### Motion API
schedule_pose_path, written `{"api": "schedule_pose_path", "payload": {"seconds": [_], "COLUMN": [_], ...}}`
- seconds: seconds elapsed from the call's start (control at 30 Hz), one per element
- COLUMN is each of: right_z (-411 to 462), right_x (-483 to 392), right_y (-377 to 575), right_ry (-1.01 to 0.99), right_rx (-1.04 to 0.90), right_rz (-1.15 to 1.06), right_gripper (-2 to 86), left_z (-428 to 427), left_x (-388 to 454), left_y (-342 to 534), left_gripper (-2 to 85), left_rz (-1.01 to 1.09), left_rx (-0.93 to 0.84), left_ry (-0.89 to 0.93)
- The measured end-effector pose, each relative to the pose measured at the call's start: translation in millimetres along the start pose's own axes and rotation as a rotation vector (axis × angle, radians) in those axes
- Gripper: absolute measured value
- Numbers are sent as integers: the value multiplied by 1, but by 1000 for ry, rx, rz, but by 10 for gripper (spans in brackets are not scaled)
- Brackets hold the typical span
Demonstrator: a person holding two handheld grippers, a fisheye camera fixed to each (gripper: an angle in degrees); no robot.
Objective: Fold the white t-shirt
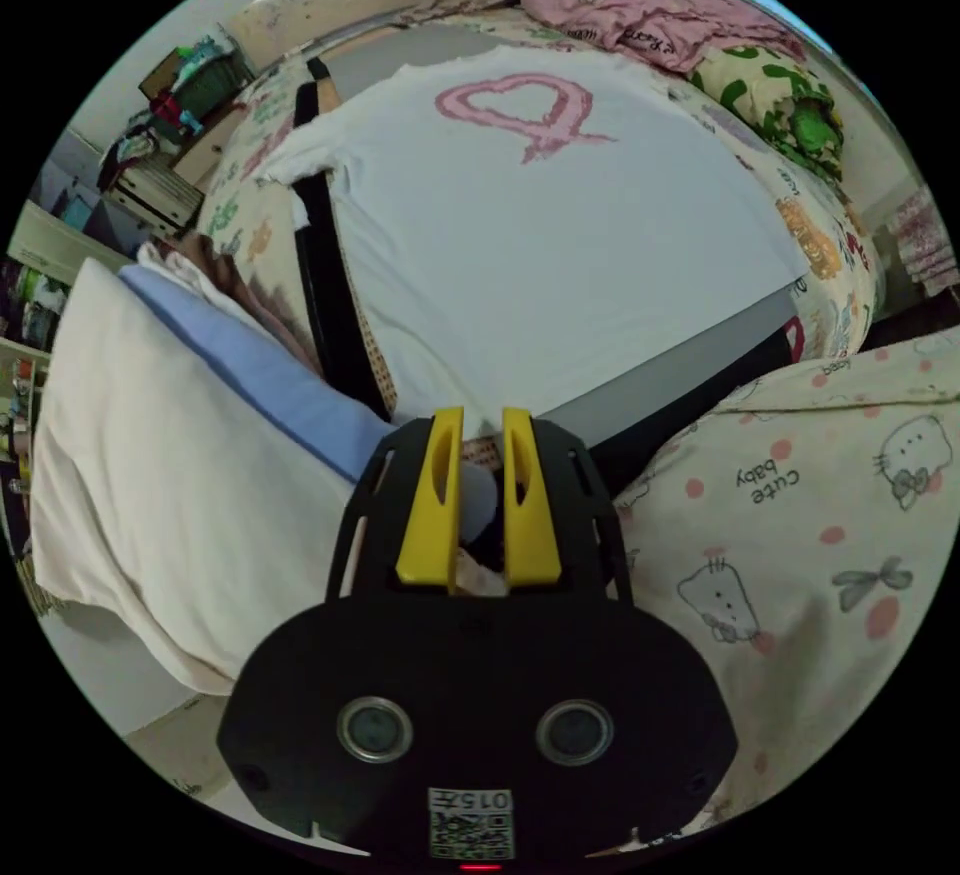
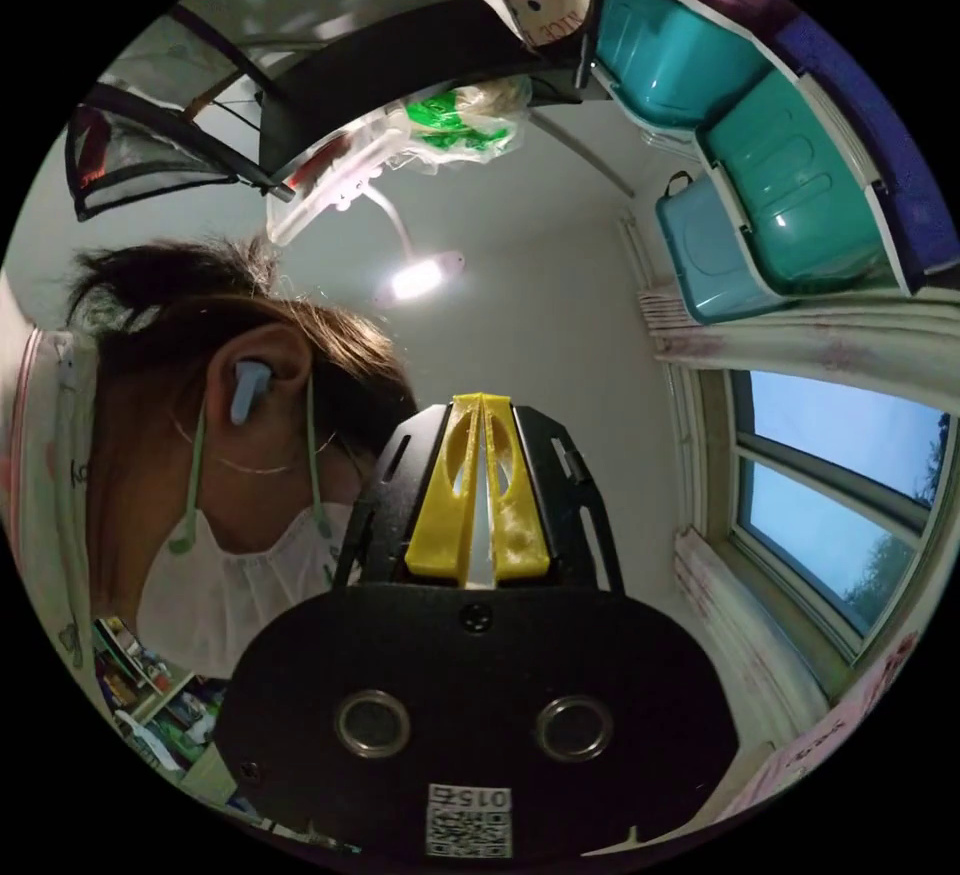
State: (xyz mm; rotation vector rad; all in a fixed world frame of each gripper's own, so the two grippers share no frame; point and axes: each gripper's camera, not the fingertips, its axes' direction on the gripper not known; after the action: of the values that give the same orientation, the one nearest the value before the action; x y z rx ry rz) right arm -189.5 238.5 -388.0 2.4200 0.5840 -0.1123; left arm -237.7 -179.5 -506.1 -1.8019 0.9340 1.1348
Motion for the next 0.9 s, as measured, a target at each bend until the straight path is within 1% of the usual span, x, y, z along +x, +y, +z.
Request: {"api": "schedule_pose_path", "payload": {"seconds": [0.1,0.17,0.3,0.33,0.37,0.4,0.43,0.47,0.5,0.53,0.57,0.6,0.63,0.67,0.7,0.77,0.8,0.87,0.9], "right_z": [32,57,91,104,120,128,144,155,157,156,145,137,115,85,70,11,-2,-45,-53], "right_x": [6,32,92,114,141,158,199,250,279,337,397,427,482,531,553,630,647,701,711], "right_y": [4,15,39,55,79,95,134,183,211,273,341,375,440,497,523,611,629,694,708], "right_ry": [25,14,-58,-35,76,138,239,298,316,339,360,379,457,570,624,844,889,1023,1049], "right_rx": [-15,-53,-139,-197,-293,-354,-504,-674,-758,-916,-1074,-1153,-1301,-1408,-1450,-1581,-1602,-1648,-1657], "right_rz": [-32,7,80,65,48,44,62,133,183,292,423,490,616,715,752,901,947,1108,1147], "right_gripper": [-6,-6,-5,-5,-4,-3,2,17,30,50,65,71,82,90,94,111,113,122,123], "left_z": [-37,-54,-78,-80,-82,-84,-84,-82,-76,-73,-68,-65,-63,-60,-56,-50,-48,-44,-41], "left_x": [6,9,15,17,19,19,19,18,17,16,16,16,16,16,15,13,11,11,12], "left_y": [-17,-31,-72,-78,-90,-101,-106,-118,-130,-136,-148,-159,-164,-176,-190,-213,-229,-258,-278], "left_gripper": [66,66,68,70,76,77,78,78,79,79,78,78,78,78,78,78,78,79,80], "left_rz": [47,67,114,127,147,159,162,165,161,159,165,179,186,199,206,207,208,219,235], "left_rx": [59,94,122,116,109,112,114,107,84,68,41,30,26,13,-5,-17,-15,-6,-6], "left_ry": [-101,-135,-117,-108,-82,-55,-43,-19,3,12,29,42,47,56,61,61,65,85,97]}}
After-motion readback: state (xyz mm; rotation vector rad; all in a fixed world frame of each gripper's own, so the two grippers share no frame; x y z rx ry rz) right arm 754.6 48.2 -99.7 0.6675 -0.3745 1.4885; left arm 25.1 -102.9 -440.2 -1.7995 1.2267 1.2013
